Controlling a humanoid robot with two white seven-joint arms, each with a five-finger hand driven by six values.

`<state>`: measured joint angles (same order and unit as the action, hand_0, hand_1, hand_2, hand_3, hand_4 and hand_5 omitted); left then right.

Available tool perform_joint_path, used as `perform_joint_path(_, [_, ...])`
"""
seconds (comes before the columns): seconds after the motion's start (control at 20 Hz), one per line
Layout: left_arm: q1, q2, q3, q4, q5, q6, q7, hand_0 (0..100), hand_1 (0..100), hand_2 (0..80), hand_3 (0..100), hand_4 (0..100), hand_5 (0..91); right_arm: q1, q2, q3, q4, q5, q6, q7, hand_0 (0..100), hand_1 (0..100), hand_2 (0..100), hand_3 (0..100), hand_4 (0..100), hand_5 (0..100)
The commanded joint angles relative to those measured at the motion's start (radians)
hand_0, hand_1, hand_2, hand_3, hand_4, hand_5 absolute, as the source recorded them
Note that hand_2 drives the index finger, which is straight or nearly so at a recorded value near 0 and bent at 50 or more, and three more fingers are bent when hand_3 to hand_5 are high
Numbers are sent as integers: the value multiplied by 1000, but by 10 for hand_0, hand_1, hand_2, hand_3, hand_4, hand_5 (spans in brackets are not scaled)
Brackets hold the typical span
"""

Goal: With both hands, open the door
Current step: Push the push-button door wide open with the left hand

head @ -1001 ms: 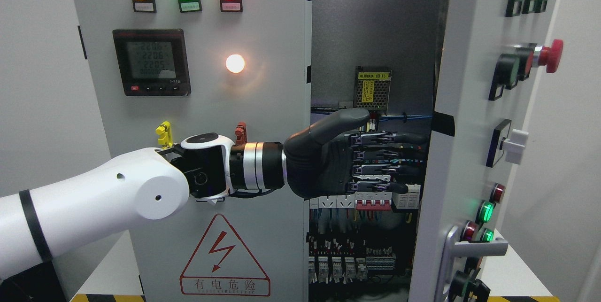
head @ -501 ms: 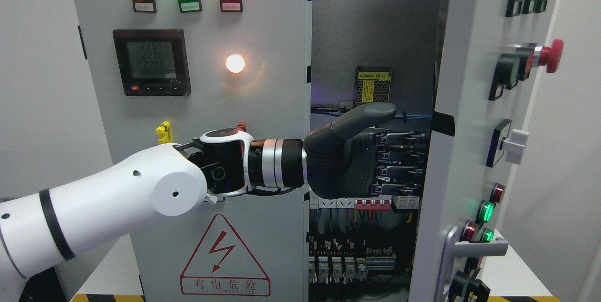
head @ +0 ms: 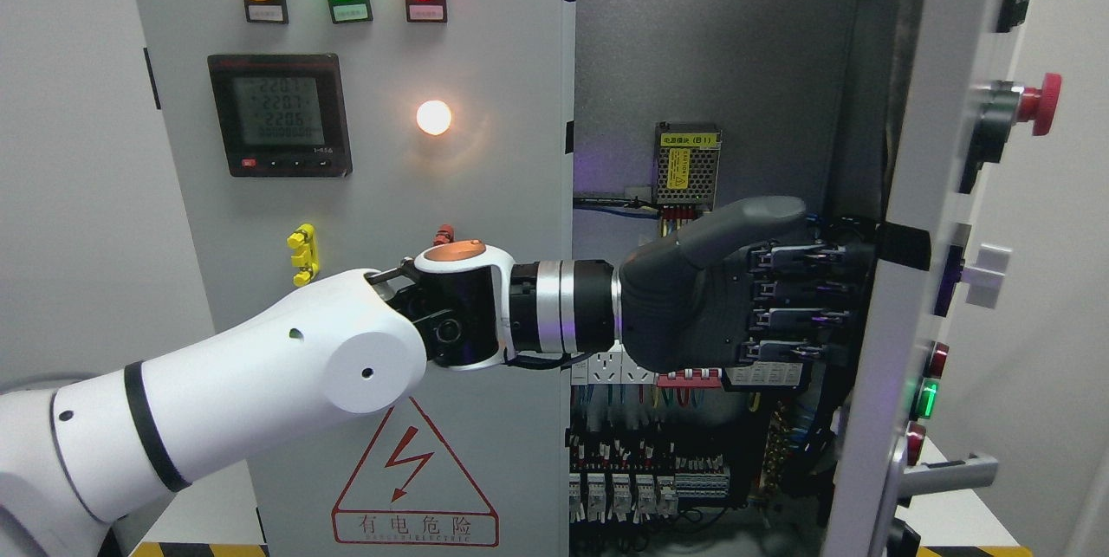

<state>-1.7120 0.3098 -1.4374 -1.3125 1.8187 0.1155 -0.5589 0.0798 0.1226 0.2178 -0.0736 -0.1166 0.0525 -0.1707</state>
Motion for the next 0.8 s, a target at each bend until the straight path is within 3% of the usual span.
perform_joint_path(0.0, [14, -70, 77, -63, -21, -7, 86, 120, 389, 0, 0, 0, 0, 1, 0, 0, 0, 0, 0, 0, 120, 389, 0, 0, 0, 0])
perform_joint_path(0.15, [11, -74, 83, -108, -21, -7, 103, 120, 389, 0, 0, 0, 0, 0, 0, 0, 0, 0, 0, 0, 120, 389, 0, 0, 0, 0])
perform_joint_path(0.3, [11, -96, 107, -136, -19, -5, 160, 120, 389, 0, 0, 0, 0, 0, -1, 0, 0, 0, 0, 0, 120, 389, 0, 0, 0, 0])
perform_joint_path(0.75, [-18, -219, 106, -152, -22, -5, 238, 120, 389, 0, 0, 0, 0, 0, 0, 0, 0, 0, 0, 0, 120, 389, 0, 0, 0, 0])
